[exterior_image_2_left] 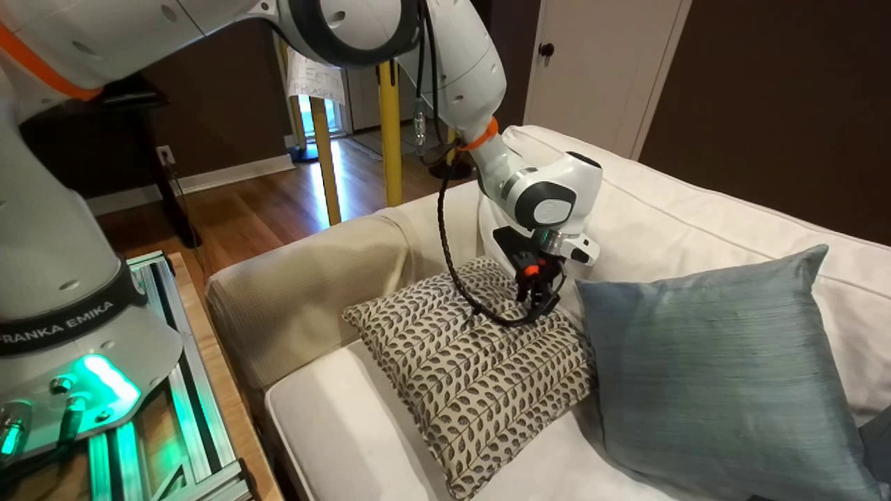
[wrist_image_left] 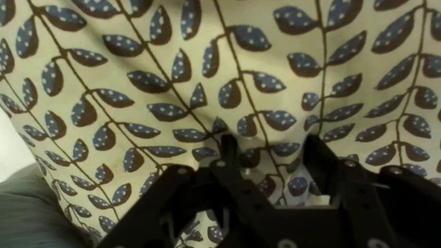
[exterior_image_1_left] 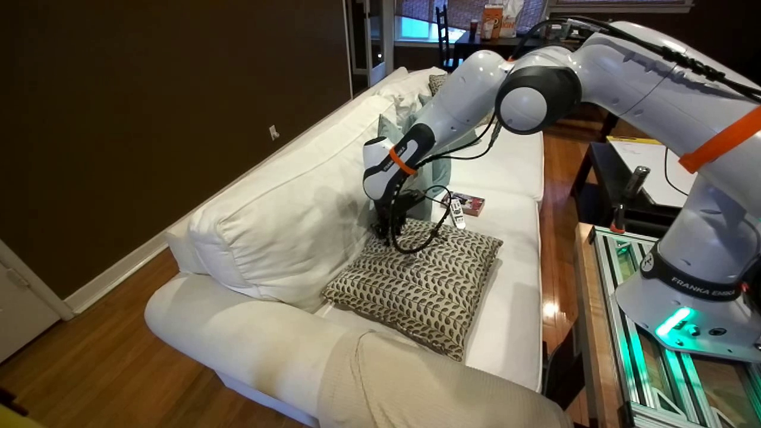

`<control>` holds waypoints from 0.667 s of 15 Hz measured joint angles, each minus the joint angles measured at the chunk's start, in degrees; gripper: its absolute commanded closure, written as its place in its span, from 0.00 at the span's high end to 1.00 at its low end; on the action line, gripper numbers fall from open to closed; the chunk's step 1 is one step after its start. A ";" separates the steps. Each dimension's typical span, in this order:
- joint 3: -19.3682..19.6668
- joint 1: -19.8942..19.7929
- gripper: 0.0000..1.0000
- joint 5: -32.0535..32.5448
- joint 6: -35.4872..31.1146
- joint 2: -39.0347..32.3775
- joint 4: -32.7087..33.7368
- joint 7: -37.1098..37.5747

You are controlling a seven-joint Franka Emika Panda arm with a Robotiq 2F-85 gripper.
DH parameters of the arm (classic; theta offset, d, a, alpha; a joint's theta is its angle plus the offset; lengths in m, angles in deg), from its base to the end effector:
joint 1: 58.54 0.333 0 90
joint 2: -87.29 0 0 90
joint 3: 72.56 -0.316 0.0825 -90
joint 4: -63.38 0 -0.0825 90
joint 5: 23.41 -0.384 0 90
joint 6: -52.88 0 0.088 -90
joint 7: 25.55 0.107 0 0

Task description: Put the pillows upright

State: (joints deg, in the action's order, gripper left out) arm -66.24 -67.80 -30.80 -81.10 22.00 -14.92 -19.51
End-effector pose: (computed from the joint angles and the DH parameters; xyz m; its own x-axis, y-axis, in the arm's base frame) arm 0.6647 -0.1710 0.0130 0.9013 -0.4045 -0.1550 -0.4034 -0.9142 0.0395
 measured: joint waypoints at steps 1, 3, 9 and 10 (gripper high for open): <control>-0.18 -0.31 0.15 -0.08 0.36 0.03 0.62 -0.09; -1.16 -1.39 0.00 -0.51 0.41 0.61 1.29 -0.94; -6.96 -5.90 0.00 -3.74 3.12 6.36 0.00 -7.69; -7.73 -6.46 0.06 -4.44 4.36 7.72 -0.62 -8.96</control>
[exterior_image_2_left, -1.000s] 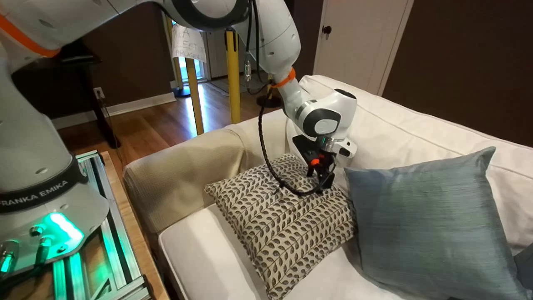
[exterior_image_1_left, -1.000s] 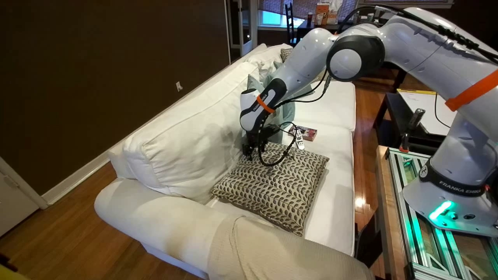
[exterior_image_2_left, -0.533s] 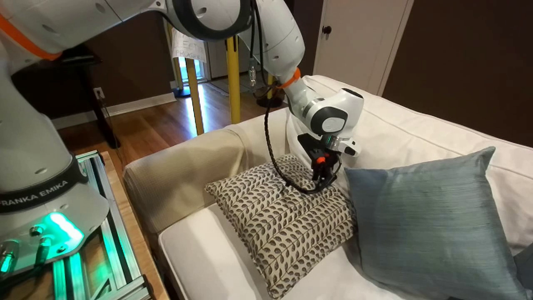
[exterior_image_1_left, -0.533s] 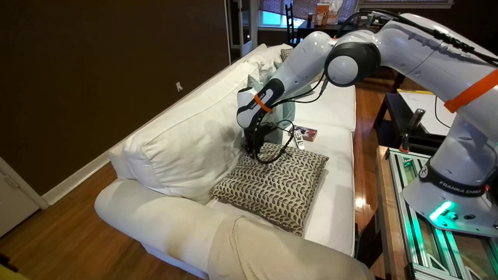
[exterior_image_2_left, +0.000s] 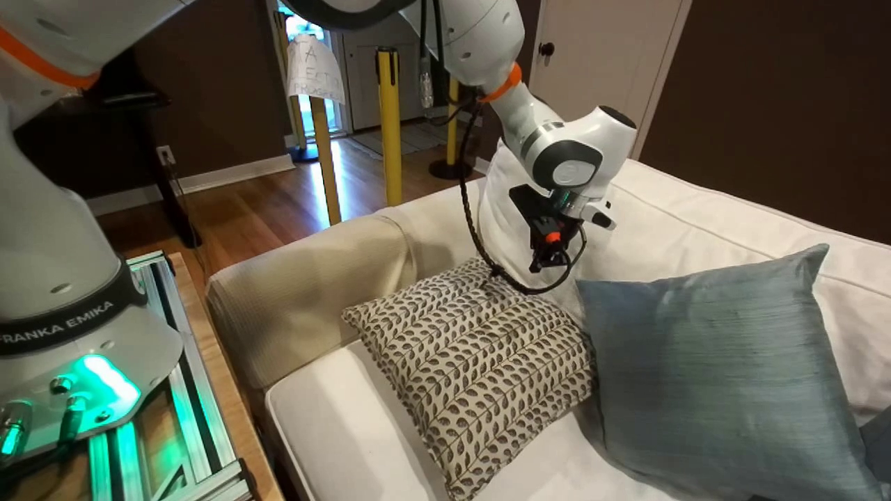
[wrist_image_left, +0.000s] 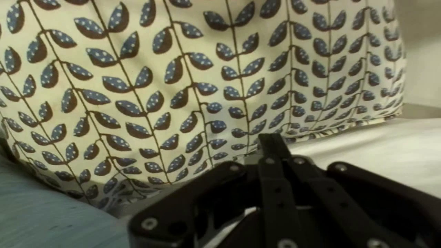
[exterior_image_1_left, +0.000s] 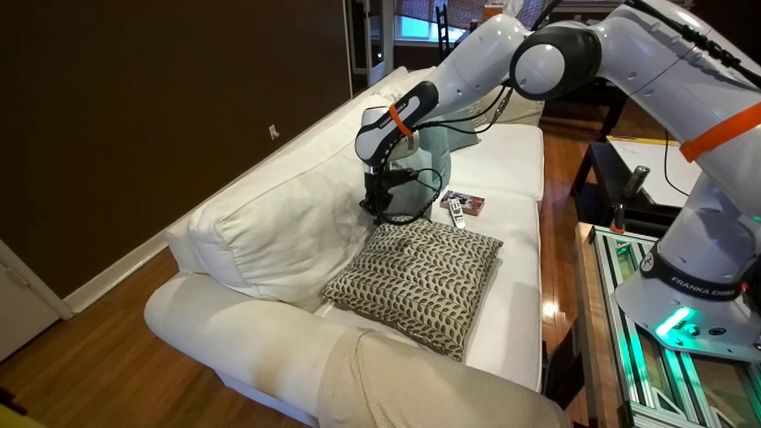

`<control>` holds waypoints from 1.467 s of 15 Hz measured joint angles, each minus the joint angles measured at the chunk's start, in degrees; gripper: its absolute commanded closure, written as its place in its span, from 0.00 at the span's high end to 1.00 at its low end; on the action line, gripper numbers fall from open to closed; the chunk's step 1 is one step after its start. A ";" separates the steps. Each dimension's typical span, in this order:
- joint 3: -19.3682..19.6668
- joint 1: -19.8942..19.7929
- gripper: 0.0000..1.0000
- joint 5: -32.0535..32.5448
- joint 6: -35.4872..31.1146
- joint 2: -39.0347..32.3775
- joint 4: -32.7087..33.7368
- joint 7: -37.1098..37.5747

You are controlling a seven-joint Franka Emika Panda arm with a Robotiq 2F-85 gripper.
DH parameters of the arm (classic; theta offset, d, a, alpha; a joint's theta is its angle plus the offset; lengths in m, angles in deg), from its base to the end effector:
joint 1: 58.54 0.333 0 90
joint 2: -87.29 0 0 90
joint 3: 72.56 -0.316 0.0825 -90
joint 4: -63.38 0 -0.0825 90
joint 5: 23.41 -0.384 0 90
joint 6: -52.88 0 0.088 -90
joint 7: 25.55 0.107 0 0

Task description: Put the pillows upright

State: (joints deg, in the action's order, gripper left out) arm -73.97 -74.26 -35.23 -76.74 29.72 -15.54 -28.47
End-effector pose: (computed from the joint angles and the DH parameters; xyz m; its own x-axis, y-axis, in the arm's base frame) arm 0.6888 -0.1734 0.0950 0.9356 -0.3309 -0.1231 -0.3482 -0.9223 -0.1678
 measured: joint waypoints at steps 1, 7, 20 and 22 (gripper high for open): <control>-0.43 -0.36 0.28 -0.37 1.58 1.43 -0.67 -1.04; 2.38 0.47 0.59 0.52 3.67 4.11 -2.78 0.23; 6.21 5.33 1.00 7.45 -8.28 -6.47 -0.09 0.82; 6.38 5.67 1.00 8.16 -10.42 -8.28 1.11 0.82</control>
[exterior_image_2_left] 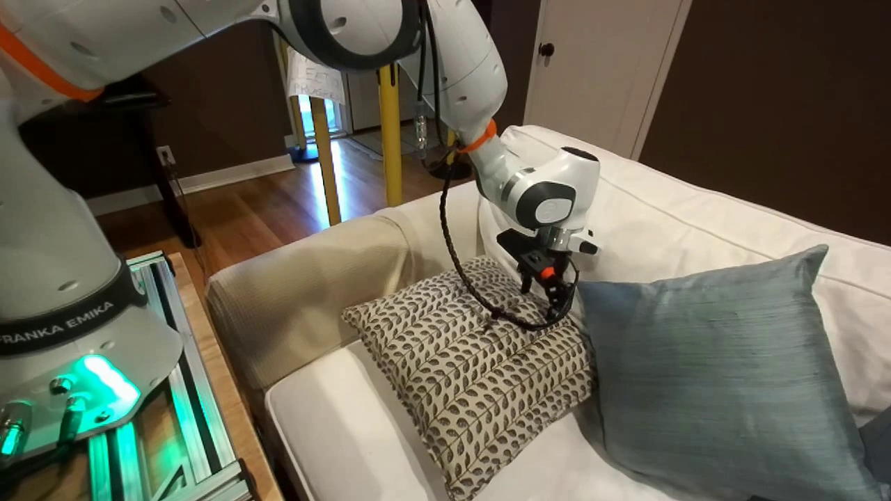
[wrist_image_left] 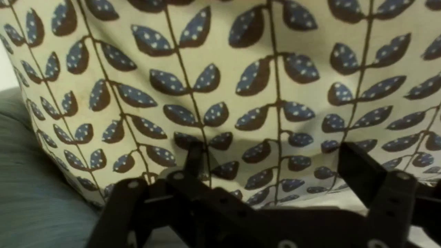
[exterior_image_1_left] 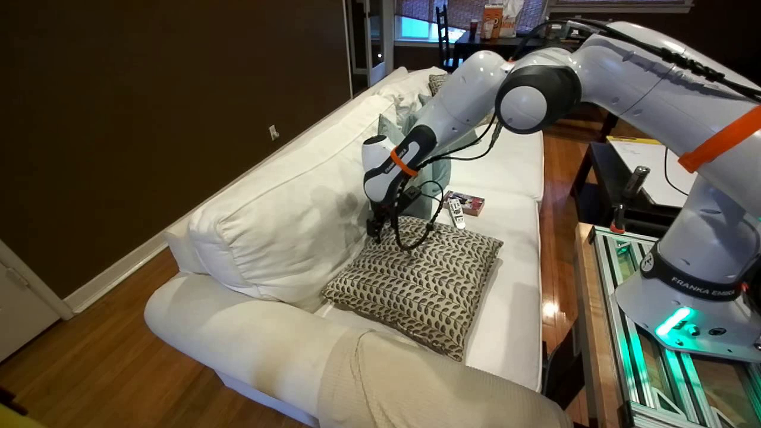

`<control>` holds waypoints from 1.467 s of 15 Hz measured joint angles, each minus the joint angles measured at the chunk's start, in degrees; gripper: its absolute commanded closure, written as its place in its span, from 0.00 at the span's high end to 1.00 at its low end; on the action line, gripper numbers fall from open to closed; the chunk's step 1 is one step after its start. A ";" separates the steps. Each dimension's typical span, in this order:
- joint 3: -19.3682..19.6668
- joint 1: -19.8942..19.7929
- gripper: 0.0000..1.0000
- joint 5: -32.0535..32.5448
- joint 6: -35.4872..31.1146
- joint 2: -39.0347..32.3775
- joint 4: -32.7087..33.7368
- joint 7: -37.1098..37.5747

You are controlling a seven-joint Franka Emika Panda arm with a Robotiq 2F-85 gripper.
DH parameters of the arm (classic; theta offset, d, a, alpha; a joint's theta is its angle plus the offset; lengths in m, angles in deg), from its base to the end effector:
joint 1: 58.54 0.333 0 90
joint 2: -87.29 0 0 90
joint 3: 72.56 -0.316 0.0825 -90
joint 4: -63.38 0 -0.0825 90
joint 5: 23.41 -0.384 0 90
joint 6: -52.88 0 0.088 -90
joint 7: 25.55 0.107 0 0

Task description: Put the pillows upright

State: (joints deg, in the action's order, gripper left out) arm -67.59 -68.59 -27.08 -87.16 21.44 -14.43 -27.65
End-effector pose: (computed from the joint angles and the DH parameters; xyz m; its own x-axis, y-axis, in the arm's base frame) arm 0.6769 -0.1706 0.0162 0.9723 -0.2259 -0.0601 -0.2238 -0.9739 0.0388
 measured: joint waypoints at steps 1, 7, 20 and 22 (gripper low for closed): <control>0.04 0.09 0.91 0.25 -0.29 -0.97 0.63 0.00; 0.06 0.10 0.38 0.57 4.96 -4.88 4.76 0.07; -6.25 -5.58 0.02 -1.66 13.94 -4.90 10.83 -7.79; -7.76 -6.28 0.02 -1.66 11.65 -2.75 8.62 -11.56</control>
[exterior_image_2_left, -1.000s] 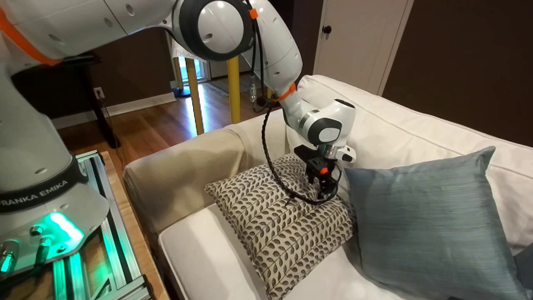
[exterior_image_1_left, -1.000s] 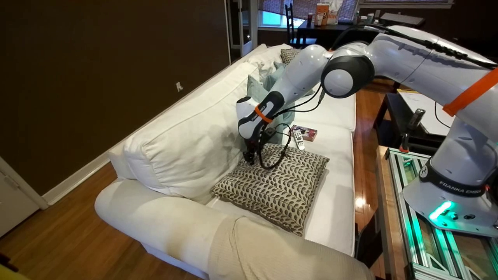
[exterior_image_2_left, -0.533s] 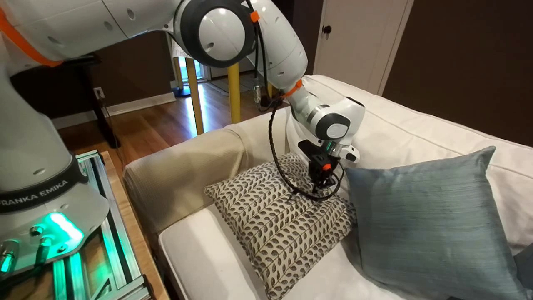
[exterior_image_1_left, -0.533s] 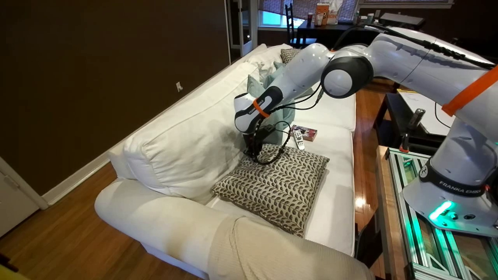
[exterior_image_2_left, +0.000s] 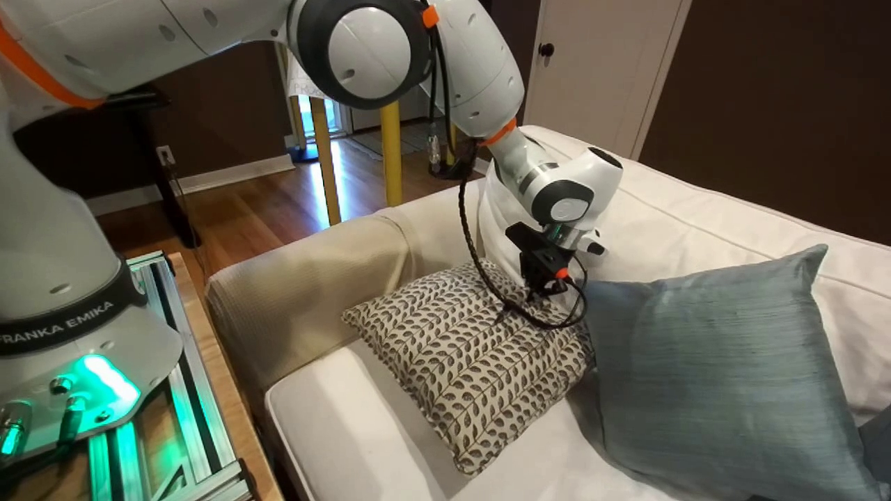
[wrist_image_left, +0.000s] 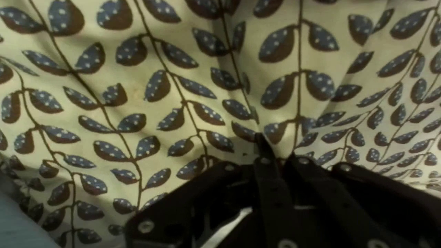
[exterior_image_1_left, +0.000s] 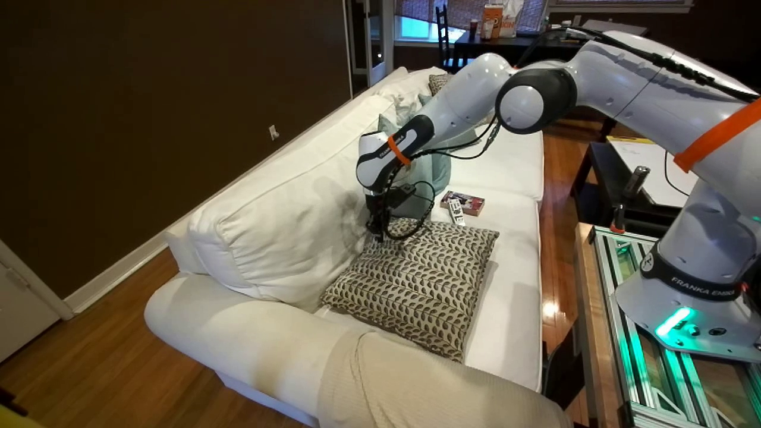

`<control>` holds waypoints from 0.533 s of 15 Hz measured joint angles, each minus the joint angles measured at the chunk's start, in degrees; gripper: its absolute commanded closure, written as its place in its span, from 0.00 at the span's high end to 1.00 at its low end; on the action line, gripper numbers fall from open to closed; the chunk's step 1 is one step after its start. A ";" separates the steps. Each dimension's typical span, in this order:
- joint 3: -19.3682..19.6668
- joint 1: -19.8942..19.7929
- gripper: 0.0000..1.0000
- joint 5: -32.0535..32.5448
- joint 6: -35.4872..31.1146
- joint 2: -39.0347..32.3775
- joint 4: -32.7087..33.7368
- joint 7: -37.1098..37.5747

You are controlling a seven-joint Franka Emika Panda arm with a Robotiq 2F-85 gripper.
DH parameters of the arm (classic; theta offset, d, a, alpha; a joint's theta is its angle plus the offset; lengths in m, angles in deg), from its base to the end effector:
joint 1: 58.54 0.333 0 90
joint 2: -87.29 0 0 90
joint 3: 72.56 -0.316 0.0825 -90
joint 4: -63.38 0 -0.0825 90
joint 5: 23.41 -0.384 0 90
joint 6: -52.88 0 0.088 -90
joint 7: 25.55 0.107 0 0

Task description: Put the pillows upright

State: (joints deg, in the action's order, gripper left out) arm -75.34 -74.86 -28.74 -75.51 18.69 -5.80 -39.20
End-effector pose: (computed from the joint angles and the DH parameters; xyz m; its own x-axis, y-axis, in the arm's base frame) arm 0.6922 -0.1721 0.0234 0.9875 -0.0781 -0.1370 -0.0979 -0.9848 -0.1437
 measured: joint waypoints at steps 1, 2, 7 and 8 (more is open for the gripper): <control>-0.95 -0.39 0.02 -0.04 -1.05 1.70 -1.97 -1.80; -2.04 -0.86 0.02 -0.15 -1.58 3.70 -4.24 -3.66; -5.69 -2.91 0.02 -2.91 -1.34 15.07 -17.34 -11.06; -5.85 -3.25 0.02 -3.68 -1.30 17.16 -19.84 -11.64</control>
State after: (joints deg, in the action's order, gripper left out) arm -81.19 -78.11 -32.41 -76.81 35.85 -25.65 -50.85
